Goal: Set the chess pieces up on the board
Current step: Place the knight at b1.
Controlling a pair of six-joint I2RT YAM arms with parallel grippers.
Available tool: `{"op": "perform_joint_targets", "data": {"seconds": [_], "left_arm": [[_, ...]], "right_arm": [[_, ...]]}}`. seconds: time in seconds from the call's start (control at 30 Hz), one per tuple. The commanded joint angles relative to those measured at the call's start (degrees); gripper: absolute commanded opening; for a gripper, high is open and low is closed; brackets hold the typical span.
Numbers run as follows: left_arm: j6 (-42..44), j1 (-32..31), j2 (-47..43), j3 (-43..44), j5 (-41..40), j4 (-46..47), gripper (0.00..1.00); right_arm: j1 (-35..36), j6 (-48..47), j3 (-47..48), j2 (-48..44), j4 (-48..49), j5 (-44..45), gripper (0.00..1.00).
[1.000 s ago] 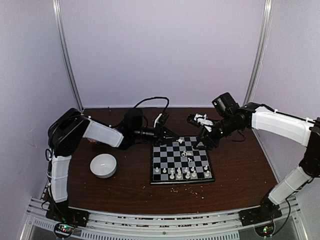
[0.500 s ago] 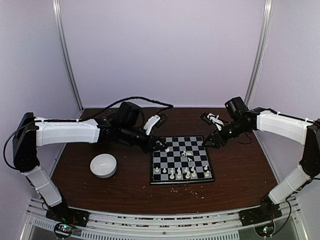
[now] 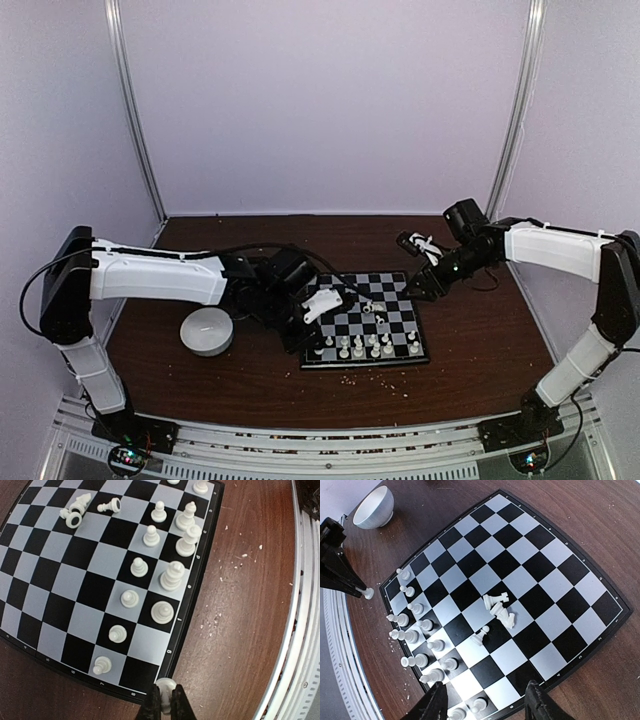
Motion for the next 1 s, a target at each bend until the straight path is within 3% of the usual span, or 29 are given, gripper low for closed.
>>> {"op": "perform_joint_targets", "data": {"seconds": [0.0, 0.97], "left_arm": [[2.8, -0.5, 2.0, 3.6, -2.8, -2.3, 0.0], [6.0, -0.9, 11.1, 9.5, -1.6, -0.2, 0.0]], "right_arm": [[-0.2, -0.7, 1.2, 1.0, -0.8, -1.2, 0.53], [-0.2, -2.2, 1.7, 3.2, -2.3, -1.5, 0.53]]}}
